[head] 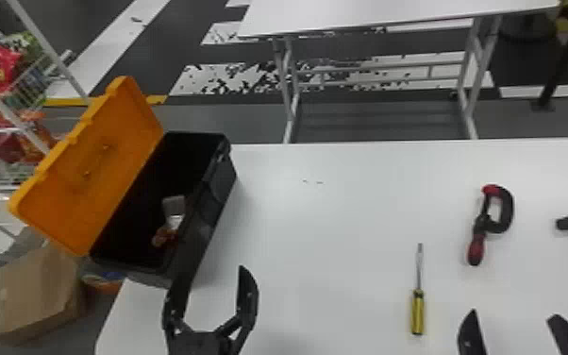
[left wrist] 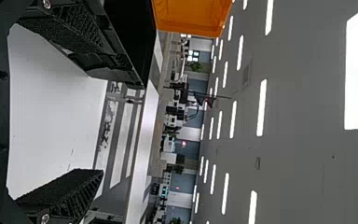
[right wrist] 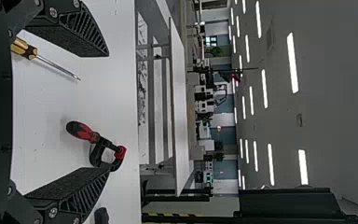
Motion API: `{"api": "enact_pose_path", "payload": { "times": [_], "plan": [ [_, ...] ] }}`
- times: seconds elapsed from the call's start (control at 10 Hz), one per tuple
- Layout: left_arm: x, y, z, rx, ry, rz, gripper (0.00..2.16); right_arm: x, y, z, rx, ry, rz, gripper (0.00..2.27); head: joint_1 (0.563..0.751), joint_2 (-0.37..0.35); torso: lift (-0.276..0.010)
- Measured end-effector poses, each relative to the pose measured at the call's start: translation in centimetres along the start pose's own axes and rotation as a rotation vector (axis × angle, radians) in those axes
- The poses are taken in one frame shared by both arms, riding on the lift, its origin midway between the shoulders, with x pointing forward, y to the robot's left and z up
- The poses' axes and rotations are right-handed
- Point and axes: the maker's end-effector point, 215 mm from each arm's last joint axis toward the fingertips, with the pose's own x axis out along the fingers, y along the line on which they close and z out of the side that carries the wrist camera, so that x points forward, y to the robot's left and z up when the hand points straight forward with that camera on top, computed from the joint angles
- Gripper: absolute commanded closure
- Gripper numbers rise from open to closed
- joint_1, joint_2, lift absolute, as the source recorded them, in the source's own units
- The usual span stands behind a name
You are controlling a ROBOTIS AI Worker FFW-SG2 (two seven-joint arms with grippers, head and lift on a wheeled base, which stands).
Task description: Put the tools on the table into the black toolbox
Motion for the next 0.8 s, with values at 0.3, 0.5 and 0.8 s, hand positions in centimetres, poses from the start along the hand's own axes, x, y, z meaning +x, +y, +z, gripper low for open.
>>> {"api": "enact_pose_path", "payload": {
  "times": [0.3, 0.5, 0.8],
  "plan": [
    [-0.06, -0.17, -0.08, 0.002, 0.002, -0.005, 0.07, 0.05, 0.00, 0.03, 0.003, -0.001, -0.001, 0.14, 0.695, 0.240, -0.075],
    [-0.07, -0.25, -0.16, 0.002, 0.004, -0.007, 0.07, 0.11, 0.04, 0.03, 0.003, -0.001, 0.000, 0.14, 0.695, 0.238, -0.075],
    [-0.10, -0.37, -0.48, 0.004, 0.014, -0.010, 0.07, 0.16, 0.08, -0.07, 0.005, 0.001, 0.000, 0.12, 0.695, 0.236, -0.075]
  ]
}}
